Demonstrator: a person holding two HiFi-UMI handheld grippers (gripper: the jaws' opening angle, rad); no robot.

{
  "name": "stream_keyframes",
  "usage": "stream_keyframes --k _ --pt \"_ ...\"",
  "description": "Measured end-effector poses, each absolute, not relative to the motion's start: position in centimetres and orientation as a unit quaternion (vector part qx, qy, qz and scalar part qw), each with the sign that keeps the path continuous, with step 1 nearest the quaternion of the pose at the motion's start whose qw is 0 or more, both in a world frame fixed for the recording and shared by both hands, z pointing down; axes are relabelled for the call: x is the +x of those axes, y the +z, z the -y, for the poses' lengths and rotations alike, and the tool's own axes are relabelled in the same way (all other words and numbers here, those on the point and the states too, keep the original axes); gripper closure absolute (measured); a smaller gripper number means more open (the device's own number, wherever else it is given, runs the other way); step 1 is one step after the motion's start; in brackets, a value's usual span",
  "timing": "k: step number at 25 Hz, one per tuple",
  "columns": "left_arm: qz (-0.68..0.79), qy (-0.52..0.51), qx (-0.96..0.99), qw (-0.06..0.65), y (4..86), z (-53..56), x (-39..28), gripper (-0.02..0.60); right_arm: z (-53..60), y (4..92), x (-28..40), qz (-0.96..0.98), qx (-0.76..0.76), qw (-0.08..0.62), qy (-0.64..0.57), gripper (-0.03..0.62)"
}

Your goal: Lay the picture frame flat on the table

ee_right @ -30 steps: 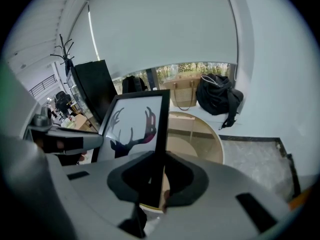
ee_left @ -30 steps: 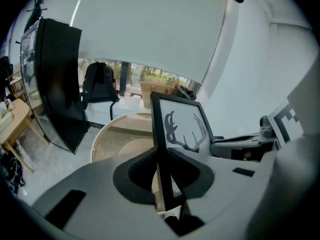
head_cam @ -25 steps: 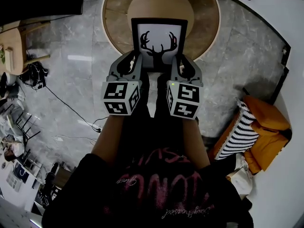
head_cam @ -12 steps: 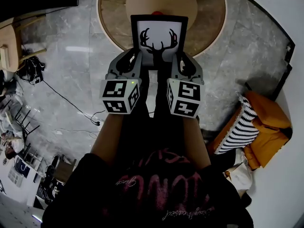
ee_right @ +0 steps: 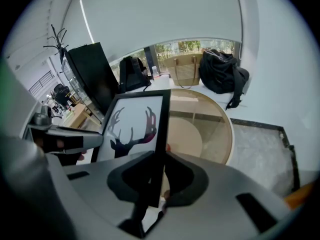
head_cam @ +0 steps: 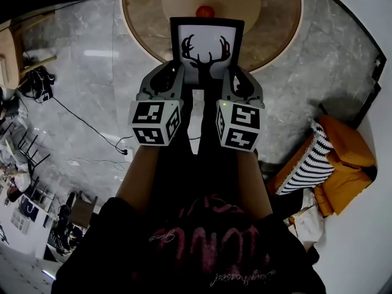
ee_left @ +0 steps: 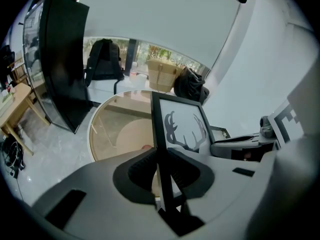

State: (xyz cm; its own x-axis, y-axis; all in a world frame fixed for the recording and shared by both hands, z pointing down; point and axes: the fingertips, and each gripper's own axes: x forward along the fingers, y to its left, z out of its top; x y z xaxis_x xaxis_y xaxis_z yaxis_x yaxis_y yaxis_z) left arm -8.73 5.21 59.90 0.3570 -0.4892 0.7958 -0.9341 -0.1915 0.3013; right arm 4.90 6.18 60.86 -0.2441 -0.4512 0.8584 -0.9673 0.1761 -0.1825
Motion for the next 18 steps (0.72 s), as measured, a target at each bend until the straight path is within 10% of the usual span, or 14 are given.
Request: stream_keyframes --k 18 --pt "0.488 0.299 0.698 0.431 64.8 -8.3 -9.0 0.509 -9.2 66.0 4.6 0.677 0.491 0.362 0.412 0.514"
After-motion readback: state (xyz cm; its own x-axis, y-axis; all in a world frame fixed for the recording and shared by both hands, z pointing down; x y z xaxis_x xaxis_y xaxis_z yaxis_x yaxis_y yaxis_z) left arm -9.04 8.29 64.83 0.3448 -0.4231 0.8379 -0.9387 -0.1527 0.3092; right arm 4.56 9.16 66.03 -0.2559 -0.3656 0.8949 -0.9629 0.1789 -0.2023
